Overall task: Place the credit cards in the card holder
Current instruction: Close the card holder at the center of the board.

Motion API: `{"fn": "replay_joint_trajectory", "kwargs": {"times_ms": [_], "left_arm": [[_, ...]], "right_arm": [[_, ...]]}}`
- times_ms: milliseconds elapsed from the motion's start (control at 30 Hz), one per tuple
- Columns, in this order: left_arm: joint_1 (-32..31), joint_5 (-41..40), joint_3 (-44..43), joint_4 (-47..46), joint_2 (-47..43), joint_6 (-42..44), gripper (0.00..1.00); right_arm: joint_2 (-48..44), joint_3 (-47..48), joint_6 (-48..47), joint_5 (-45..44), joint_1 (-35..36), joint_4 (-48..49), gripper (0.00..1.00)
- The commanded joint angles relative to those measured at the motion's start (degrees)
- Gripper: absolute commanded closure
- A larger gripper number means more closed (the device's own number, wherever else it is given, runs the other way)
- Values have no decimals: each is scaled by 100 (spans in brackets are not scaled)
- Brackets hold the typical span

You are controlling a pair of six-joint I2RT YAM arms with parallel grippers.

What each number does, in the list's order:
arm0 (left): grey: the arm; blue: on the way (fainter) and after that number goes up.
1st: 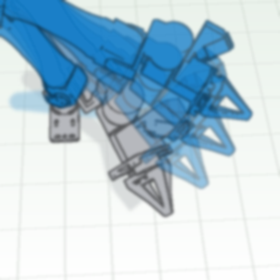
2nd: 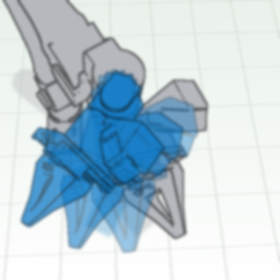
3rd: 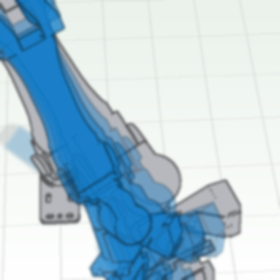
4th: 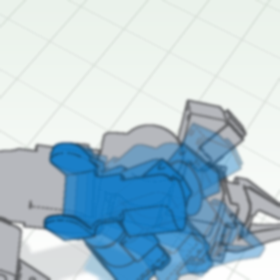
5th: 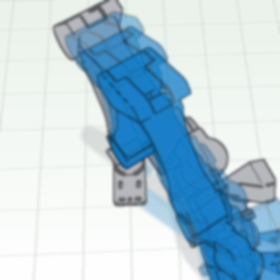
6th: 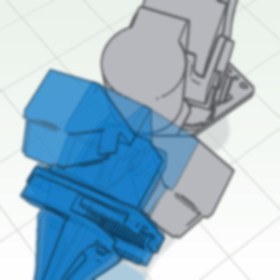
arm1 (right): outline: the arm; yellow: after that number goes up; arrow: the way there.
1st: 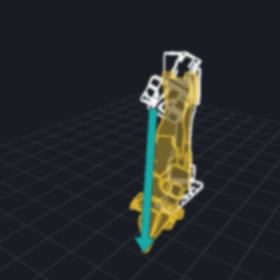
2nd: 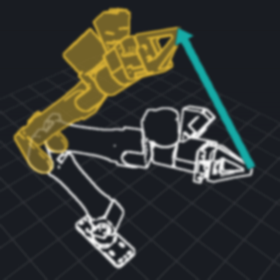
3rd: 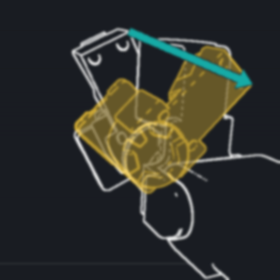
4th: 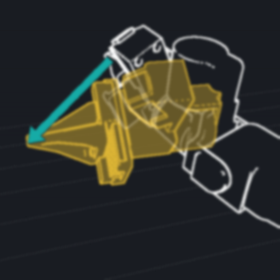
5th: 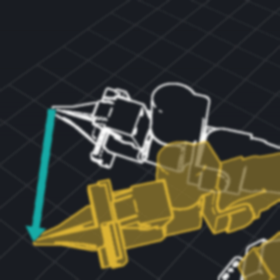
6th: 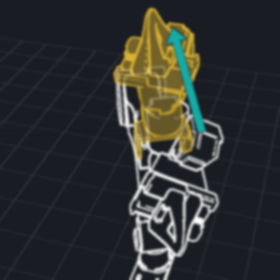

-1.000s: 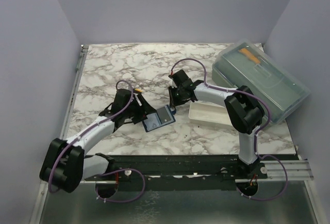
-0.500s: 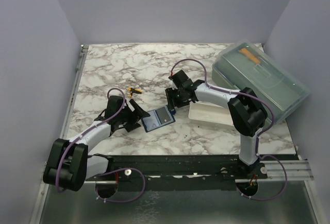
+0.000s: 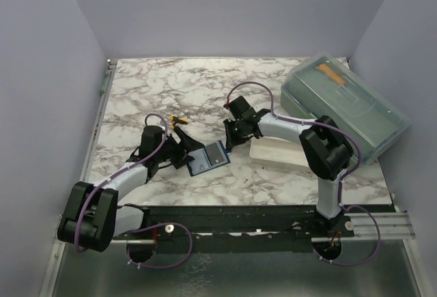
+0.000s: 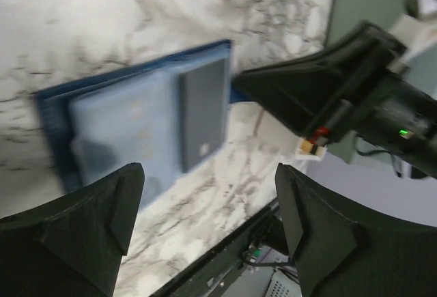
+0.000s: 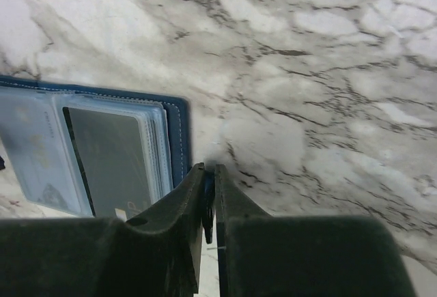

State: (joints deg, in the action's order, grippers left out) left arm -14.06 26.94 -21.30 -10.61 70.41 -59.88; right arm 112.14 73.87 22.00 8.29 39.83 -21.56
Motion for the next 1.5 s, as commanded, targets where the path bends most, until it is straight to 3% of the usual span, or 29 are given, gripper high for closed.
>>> {"fn": "replay_joint_trajectory", "kwargs": {"times_ms": [0,200,333,467,900,1233,1467], "left_arm": [[-238,547,-262,-724,-247,-408,16],[-599,447,-454,-927,-115,-605,17],[-551,-775,-673,1083,-805,25,15],[-339,-946,-583,2101,-1212,457,13],[-180,-1179,113,2058,-1488,387,12],[-180,-1006,194,1772,-1426,454,18],[-176,-1255,317,1816,-1761,336,39]], "right_arm": [[326,-131,240,561,168,316,86],[344,-150,411,593,180,372,87],[237,-188,315,183,174,173,92],[152,-285,158,58,77,95,98],[-615,-98,175,952,-6,-170,100],[-1010,385,296,996,148,-670,100],[-630,902,965,420,764,-652,99]]}}
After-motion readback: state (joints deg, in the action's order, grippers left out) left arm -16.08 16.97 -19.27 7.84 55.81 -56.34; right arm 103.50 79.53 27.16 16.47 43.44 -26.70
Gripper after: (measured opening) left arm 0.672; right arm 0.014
